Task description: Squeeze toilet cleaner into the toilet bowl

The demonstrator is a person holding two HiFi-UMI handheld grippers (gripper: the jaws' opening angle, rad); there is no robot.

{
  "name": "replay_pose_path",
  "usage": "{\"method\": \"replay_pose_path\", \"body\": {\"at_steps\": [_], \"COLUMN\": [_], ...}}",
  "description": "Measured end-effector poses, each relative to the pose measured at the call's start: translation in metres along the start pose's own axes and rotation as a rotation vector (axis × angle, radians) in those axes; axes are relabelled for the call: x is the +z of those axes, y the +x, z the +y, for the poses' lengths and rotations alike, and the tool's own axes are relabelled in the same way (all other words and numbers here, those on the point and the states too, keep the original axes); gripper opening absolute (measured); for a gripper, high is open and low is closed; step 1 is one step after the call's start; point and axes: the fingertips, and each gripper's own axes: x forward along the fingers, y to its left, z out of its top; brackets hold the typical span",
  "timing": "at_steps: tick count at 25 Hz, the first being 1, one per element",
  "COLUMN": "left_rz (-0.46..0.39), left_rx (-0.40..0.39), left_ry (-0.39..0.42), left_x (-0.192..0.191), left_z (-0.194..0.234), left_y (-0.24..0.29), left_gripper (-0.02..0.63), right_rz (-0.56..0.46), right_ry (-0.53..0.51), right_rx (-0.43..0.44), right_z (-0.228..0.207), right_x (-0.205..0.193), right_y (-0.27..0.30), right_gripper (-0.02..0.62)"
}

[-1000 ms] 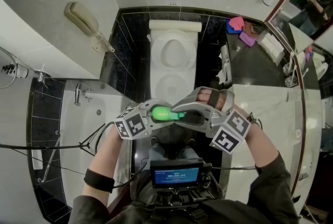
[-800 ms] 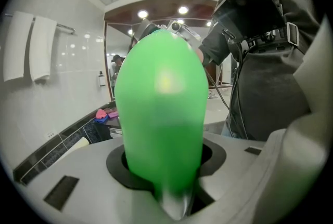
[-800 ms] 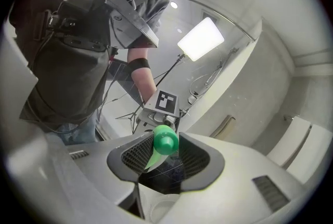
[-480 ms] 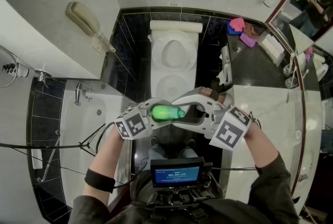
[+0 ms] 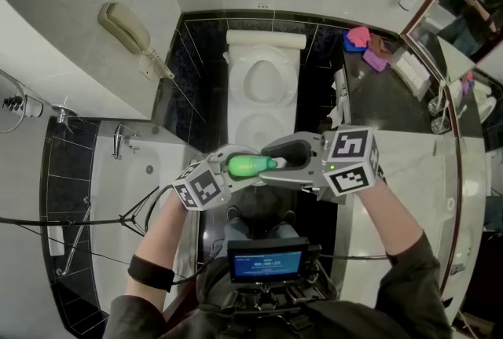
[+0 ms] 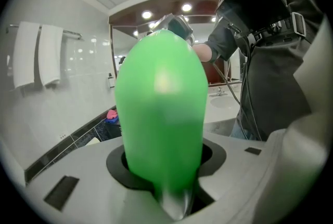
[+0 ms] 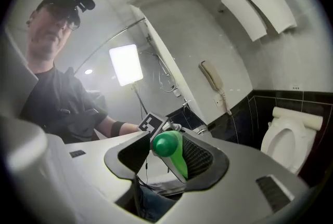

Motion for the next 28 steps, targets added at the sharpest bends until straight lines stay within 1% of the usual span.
{"method": "replay_pose_path", "body": {"at_steps": [3,4,5,7,9,11,12,14,15,16,17,18,19,25,28], "left_rz": [0.006,0.008,0.01,0.015,0.016,0.013,0.011,0.005,0.002,-0.002,-0.005,-0.008,-0.01,-0.009,-0.003], "left_rx": [-0.002,-0.004,-0.007,-0.013,-0.022,-0.031,-0.037,-0.051,-0.059,-0.064,-0.067,-0.067,-0.066,-0.064,-0.058], "left_ry": [0.0,-0.001,-0.002,-0.005,-0.009,-0.012,-0.013,-0.016,-0.017,-0.019,-0.02,-0.02,-0.02,-0.02,-0.024], "left_x": [-0.002,-0.002,-0.003,-0.005,-0.005,-0.004,-0.004,-0.004,-0.004,-0.004,-0.003,-0.003,-0.002,0.0,-0.003], "left_z": [0.0,-0.001,-0.001,-0.002,-0.003,-0.003,-0.004,-0.005,-0.007,-0.008,-0.01,-0.01,-0.011,-0.009,-0.008], "left_y": [0.0,0.001,0.001,0.001,0.001,0.001,0.0,-0.001,-0.002,-0.002,-0.002,-0.002,-0.002,-0.003,-0.002], "left_gripper": [0.181,0.181,0.181,0.181,0.181,0.181,0.181,0.181,0.181,0.181,0.181,0.181,0.181,0.181,0.181], "right_rz": [0.011,0.015,0.022,0.033,0.034,0.058,0.095,0.184,0.204,0.203,0.192,0.179,0.167,0.144,0.13], "right_ry": [0.045,0.046,0.04,0.005,-0.069,-0.203,-0.295,-0.523,-0.643,-0.741,-0.803,-0.829,-0.829,-0.773,-0.755], "right_rx": [0.008,0.012,0.013,0.011,0.002,-0.022,-0.039,-0.068,-0.072,-0.069,-0.065,-0.063,-0.063,-0.069,-0.093], "right_z": [-0.001,0.0,0.001,0.001,0.002,0.006,0.009,0.02,0.024,0.028,0.03,0.031,0.032,0.028,0.024], "right_x": [-0.002,-0.003,-0.004,-0.005,-0.005,-0.004,-0.004,-0.005,-0.006,-0.008,-0.008,-0.006,-0.004,-0.003,0.0], "right_y": [0.003,0.004,0.004,0.004,0.004,0.003,0.003,0.002,0.001,0.001,0.001,0.0,-0.001,-0.007,-0.014], "right_gripper": [0.21,0.174,0.153,0.143,0.143,0.143,0.143,0.143,0.144,0.147,0.148,0.149,0.149,0.15,0.15]}}
